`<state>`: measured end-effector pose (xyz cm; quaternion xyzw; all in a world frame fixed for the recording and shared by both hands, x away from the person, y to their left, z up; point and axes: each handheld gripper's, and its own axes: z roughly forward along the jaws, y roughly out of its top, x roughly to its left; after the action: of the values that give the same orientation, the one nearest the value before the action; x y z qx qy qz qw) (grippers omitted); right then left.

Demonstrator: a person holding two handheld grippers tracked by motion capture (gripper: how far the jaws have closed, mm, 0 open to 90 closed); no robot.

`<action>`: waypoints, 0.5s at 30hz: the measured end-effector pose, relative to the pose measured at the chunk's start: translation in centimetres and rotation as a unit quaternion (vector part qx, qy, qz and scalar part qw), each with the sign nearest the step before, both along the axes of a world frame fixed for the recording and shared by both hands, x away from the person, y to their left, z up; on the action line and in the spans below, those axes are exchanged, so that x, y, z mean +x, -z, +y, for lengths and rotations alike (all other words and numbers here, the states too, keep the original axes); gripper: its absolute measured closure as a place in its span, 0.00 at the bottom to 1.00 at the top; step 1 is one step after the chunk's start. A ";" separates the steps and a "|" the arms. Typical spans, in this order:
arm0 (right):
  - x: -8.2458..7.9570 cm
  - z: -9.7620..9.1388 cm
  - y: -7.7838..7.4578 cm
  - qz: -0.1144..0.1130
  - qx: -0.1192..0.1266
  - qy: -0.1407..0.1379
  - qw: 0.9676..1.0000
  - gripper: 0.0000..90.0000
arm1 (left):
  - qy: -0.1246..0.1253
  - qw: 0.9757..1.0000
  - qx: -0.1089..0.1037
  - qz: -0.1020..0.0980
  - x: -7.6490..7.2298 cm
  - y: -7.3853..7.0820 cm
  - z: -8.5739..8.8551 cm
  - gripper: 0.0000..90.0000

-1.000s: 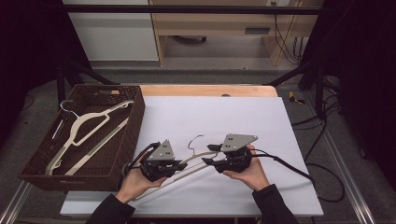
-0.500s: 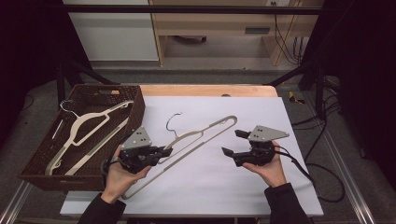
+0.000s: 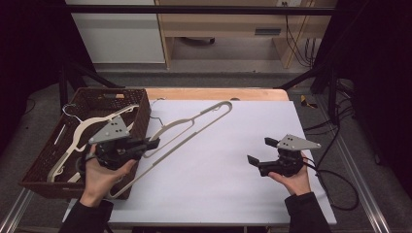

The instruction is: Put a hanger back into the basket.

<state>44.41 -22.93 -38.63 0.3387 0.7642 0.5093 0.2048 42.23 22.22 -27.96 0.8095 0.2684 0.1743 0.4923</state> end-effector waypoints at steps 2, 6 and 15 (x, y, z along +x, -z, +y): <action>-0.1 -0.3 0.1 -0.001 0.000 0.004 1.000 0.11 | -0.005 1.000 -0.005 0.001 0.3 -0.6 0.8 0.96; -0.3 -0.6 0.2 0.000 -0.003 0.012 1.000 0.10 | -0.014 1.000 -0.008 -0.001 0.7 -1.7 2.5 0.96; -0.3 -1.0 0.6 0.007 -0.003 0.023 1.000 0.09 | -0.033 0.999 0.008 -0.010 2.4 -3.2 6.7 0.96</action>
<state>44.11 -23.92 -39.18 0.3590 0.7596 0.4993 0.2118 44.65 28.95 -24.80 0.8026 0.2885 0.2004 0.4821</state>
